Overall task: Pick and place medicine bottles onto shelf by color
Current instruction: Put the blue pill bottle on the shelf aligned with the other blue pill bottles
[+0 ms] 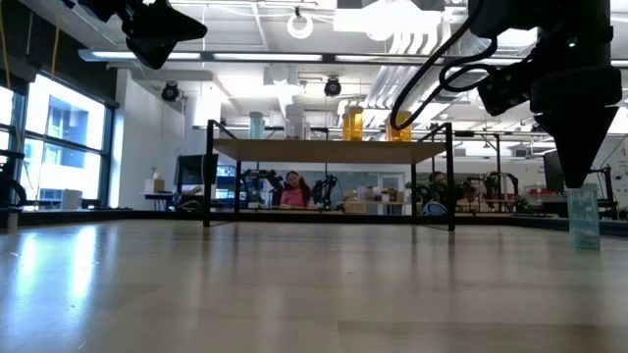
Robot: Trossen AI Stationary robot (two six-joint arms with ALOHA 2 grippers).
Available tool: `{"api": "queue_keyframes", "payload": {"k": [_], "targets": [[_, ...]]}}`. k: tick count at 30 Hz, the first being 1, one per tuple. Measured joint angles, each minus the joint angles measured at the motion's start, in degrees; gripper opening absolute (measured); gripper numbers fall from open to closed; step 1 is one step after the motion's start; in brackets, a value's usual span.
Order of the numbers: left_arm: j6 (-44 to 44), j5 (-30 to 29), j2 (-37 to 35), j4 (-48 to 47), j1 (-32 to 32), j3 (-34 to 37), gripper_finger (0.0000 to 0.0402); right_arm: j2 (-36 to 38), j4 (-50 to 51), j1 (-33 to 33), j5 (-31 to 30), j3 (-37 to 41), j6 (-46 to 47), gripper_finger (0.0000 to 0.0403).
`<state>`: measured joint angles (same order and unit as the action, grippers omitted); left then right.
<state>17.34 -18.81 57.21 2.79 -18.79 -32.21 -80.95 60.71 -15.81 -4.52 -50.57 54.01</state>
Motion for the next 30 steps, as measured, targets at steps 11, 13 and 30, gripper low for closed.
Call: {"api": "queue_keyframes", "payload": {"k": [11, 13, 30], "targets": [[0.0, 0.0, 0.0, 0.0, 0.0, 0.0, 0.0213, 0.0, -0.91, -1.12, 0.67, 2.9, 4.07, 0.0188], [0.0, 0.0, 0.0, 0.0, 0.0, 0.0, 0.0213, 0.0, -1.21, -1.69, 0.69, 3.19, 4.48, 0.0188], [0.0, 0.0, 0.0, 0.0, 0.01, 0.0, 0.0213, 0.0, -2.16, -2.36, 0.03, 3.19, 4.93, 0.0156]]}}
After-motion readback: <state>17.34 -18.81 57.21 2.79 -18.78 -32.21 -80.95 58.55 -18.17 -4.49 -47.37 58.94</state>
